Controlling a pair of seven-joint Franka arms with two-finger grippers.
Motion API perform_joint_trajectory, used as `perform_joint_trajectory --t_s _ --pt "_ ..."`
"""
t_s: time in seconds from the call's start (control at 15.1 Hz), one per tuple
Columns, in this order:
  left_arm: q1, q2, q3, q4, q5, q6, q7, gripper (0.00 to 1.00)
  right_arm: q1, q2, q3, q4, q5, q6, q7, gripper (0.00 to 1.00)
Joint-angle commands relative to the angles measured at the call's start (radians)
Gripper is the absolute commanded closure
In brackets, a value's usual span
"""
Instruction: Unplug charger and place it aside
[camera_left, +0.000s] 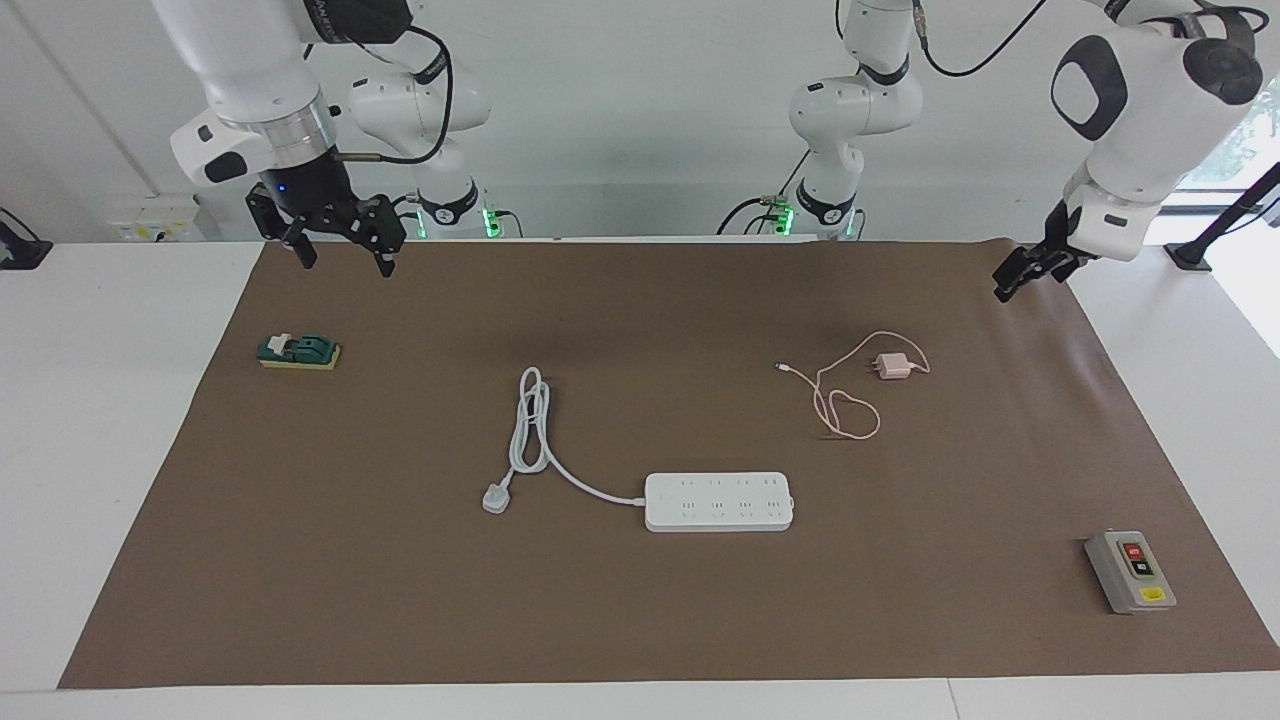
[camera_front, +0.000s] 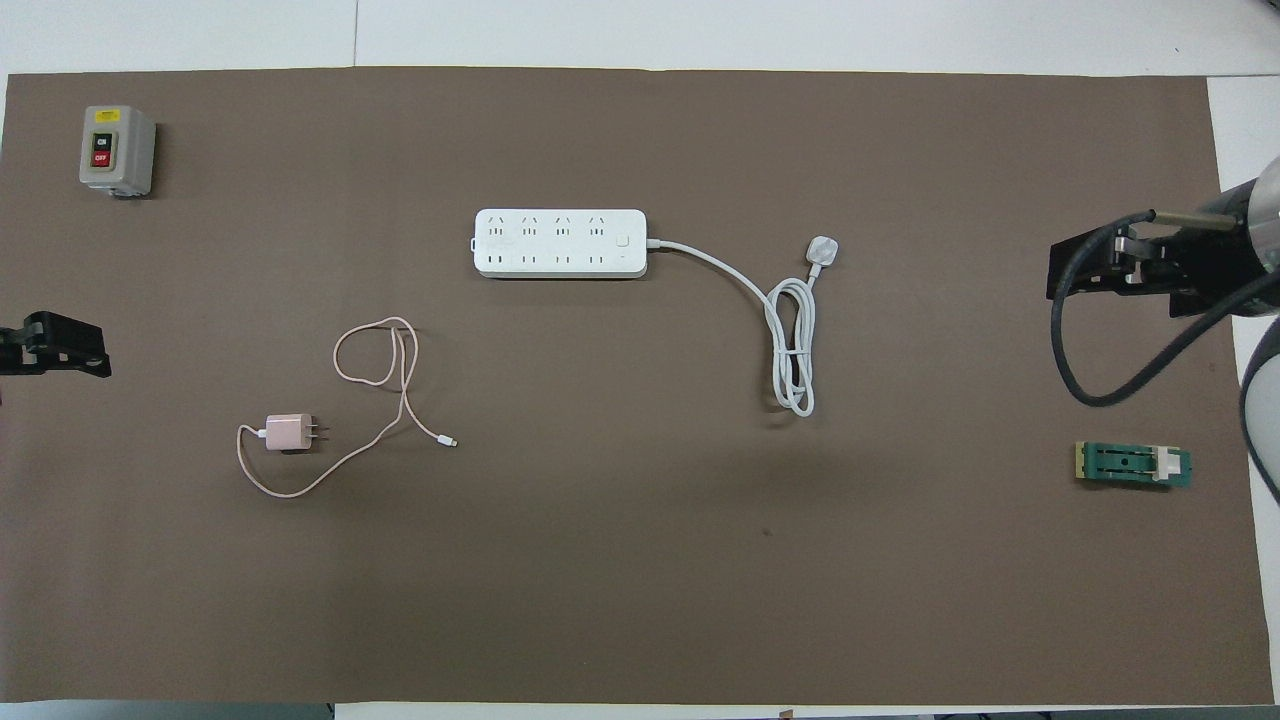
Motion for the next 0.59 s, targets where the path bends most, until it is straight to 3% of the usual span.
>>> perform_joint_trajectory --t_s 0.0,0.26,0.53 --pt "0.006 0.006 -0.004 0.029 -0.021 -0.041 0.012 0.00 -0.036 0.000 0.026 -0.010 -0.015 0.015 -0.075 0.00" --pt "-0.011 0.064 -0.013 0.163 -0.023 -0.138 0.075 0.00 -0.030 0.033 -0.013 0.001 0.020 -0.028 -0.072 0.00" --pt "-0.040 0.068 -0.019 0.168 -0.041 -0.113 0.079 0.00 -0.020 0.038 -0.019 0.005 0.017 -0.074 -0.067 0.00"
